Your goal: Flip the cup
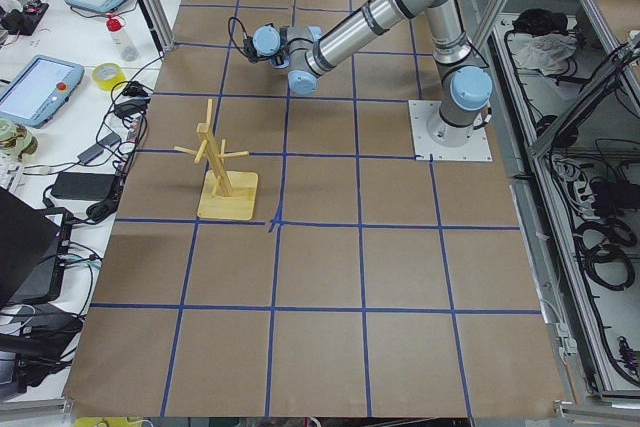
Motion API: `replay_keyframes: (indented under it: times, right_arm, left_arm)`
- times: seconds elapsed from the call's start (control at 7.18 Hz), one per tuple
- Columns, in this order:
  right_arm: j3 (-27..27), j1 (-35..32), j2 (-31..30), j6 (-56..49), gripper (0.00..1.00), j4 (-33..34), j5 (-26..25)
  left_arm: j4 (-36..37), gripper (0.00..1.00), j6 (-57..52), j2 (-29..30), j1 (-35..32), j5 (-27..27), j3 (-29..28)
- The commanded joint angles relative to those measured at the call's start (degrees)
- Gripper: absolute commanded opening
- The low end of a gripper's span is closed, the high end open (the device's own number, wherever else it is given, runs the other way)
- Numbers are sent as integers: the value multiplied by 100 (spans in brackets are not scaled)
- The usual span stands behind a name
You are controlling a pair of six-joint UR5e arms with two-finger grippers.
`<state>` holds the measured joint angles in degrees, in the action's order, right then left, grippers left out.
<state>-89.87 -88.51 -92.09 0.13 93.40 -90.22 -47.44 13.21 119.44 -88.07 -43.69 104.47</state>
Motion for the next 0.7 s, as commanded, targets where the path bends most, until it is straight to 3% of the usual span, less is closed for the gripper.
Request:
replay_keyframes:
  times: [0.0, 0.28, 0.56]
  right_arm:
    - [-13, 0, 7, -136, 100, -15, 40]
    - [-21, -9, 7, -118, 100, -15, 40]
    - [-21, -9, 25, -109, 100, 3, 66]
  left_arm:
    - [173, 19, 172, -61, -43, 9, -6]
    - [174, 18, 838, -254, -175, 280, -233]
    - [174, 15, 948, -386, -184, 186, -366]
